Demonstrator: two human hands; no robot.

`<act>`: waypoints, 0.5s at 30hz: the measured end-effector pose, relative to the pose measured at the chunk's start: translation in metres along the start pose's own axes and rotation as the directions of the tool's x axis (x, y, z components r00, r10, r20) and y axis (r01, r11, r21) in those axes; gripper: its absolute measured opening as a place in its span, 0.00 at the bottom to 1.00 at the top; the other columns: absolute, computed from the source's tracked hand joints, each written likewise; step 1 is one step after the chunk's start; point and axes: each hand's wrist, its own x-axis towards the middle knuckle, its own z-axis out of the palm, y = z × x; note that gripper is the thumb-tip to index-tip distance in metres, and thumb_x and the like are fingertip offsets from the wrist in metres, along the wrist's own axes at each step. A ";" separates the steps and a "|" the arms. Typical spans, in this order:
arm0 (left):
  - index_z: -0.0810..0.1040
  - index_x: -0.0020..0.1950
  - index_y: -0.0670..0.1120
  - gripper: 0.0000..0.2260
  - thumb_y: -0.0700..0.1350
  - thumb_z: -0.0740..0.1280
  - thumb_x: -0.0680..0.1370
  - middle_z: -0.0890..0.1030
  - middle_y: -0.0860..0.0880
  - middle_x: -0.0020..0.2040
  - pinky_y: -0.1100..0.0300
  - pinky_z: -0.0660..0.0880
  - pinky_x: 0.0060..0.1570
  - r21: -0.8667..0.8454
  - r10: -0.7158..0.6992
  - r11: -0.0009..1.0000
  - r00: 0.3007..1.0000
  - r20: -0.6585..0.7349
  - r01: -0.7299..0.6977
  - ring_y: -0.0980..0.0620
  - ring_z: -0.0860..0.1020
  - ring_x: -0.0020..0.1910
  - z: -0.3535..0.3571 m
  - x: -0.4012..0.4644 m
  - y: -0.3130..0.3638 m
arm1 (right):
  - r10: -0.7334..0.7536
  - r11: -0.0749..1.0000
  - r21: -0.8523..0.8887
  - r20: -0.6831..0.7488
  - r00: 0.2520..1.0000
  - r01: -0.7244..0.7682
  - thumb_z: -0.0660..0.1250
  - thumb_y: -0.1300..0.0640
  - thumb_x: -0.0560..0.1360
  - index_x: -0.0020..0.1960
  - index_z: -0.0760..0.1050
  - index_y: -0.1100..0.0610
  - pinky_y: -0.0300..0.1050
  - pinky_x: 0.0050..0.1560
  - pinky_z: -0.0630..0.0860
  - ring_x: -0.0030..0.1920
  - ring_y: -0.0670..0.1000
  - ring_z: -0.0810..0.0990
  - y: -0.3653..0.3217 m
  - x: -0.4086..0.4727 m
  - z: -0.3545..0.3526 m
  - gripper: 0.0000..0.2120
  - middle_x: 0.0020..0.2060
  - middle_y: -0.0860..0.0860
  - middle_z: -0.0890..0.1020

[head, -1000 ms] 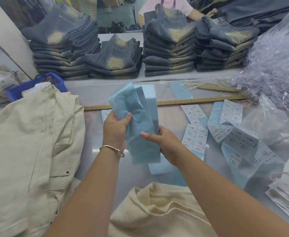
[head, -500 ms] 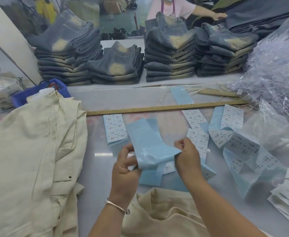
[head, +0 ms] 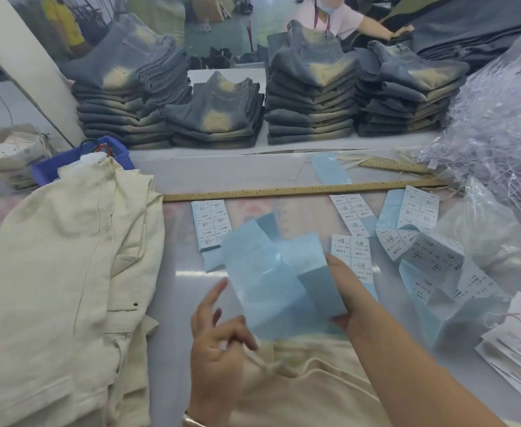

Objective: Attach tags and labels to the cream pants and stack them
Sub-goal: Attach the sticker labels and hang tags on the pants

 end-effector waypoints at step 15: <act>0.54 0.76 0.63 0.44 0.72 0.68 0.65 0.58 0.59 0.75 0.74 0.53 0.68 0.296 -0.014 0.952 0.956 0.292 -0.077 0.61 0.55 0.75 0.036 0.022 0.045 | -0.278 0.914 -0.330 -0.086 0.957 0.236 0.72 0.61 0.61 0.43 0.81 0.58 0.42 0.35 0.78 0.36 0.48 0.83 0.000 0.013 0.000 0.10 0.36 0.50 0.86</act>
